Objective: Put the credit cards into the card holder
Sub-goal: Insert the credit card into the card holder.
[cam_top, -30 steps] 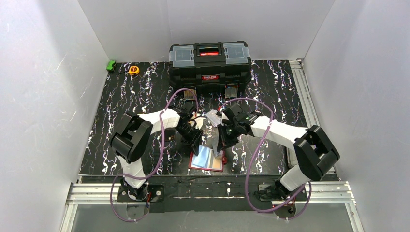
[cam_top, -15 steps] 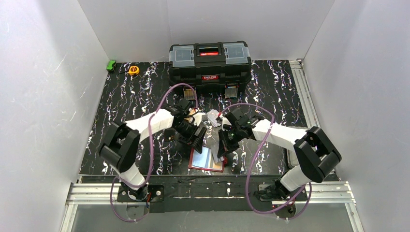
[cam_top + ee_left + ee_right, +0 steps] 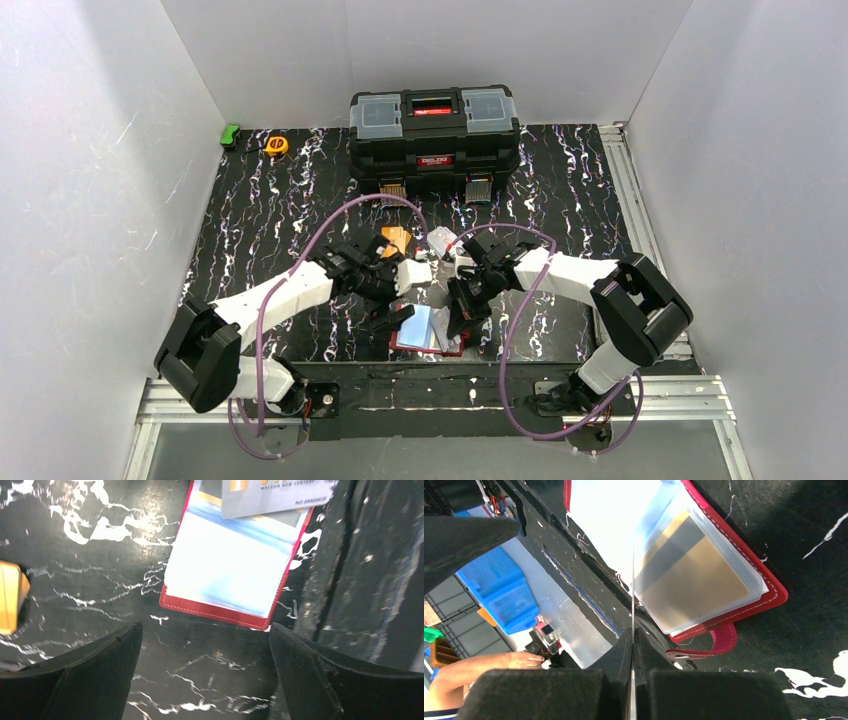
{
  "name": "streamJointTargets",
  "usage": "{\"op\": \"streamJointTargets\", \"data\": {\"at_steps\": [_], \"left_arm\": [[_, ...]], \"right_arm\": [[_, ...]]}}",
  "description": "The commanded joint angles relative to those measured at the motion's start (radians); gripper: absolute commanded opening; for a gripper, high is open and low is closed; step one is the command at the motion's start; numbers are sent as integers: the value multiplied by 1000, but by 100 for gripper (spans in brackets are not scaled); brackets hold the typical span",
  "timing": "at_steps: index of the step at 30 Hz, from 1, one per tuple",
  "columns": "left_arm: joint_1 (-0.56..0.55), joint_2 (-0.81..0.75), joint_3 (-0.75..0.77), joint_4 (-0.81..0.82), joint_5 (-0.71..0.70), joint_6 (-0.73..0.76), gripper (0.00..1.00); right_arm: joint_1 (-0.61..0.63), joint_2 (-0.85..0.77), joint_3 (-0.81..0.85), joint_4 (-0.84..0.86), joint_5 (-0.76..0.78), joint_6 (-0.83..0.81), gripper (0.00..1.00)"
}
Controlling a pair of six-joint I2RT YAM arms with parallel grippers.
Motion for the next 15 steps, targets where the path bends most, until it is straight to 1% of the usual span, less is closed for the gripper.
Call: {"op": "streamJointTargets", "data": {"at_steps": [1,3,5,8,11,15], "left_arm": [[-14,-52,-95,164,8,310,98],[-15,-33,-120,178,27,398,98],[-16,-21,-149,209,15,456,98],[-23,-24,-196,280,2,510,98],[-40,-29,-225,314,11,562,98],[-68,-4,-243,376,5,588,98]], "right_arm": [[2,12,-7,3,-32,-16,1],[2,29,0,3,-44,-20,1],[2,48,16,7,-57,-20,1],[2,68,23,23,-72,-18,1],[-1,89,28,22,-79,-22,1],[-14,111,32,37,-95,-20,1]]}}
